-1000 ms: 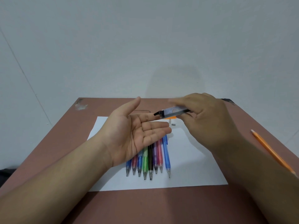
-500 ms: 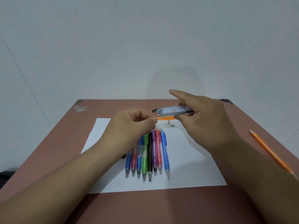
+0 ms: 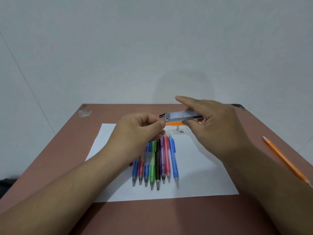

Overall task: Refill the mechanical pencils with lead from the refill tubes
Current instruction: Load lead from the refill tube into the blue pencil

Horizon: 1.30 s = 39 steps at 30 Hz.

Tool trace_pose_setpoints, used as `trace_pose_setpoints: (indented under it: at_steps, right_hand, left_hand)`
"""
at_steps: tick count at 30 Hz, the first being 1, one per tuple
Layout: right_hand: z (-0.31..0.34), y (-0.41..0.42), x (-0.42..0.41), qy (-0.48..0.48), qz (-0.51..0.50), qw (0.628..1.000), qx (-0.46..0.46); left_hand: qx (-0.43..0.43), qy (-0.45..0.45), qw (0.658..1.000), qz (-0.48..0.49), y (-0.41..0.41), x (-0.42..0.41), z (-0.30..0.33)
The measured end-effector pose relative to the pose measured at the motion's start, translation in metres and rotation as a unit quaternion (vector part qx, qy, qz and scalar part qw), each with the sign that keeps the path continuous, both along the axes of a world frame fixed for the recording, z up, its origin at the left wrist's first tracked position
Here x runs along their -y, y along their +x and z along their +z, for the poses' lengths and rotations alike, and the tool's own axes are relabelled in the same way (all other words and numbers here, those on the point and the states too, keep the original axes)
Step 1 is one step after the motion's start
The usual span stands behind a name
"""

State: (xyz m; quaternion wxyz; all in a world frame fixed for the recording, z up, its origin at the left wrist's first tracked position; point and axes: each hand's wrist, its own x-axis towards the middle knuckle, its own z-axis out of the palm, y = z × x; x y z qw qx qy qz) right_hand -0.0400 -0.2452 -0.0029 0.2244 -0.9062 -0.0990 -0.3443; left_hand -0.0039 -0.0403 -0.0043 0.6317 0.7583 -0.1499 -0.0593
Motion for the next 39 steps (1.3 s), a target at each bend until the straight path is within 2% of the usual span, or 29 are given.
trace_pose_setpoints:
  at_steps: [13,27,39]
  right_hand:
    - [0.001,-0.001,-0.001,0.0,-0.004,1.0,-0.005]
    - [0.004,-0.003,-0.001,0.04,-0.017,0.999,-0.027]
    - [0.007,-0.004,-0.001,0.119,-0.01,0.992,-0.045]
  left_hand:
    - [0.014,0.009,1.0,0.0,-0.003,-0.001,0.003]
    - [0.028,0.007,0.999,0.03,-0.002,-0.002,0.004]
    - [0.038,-0.028,0.996,0.074,0.001,-0.005,0.011]
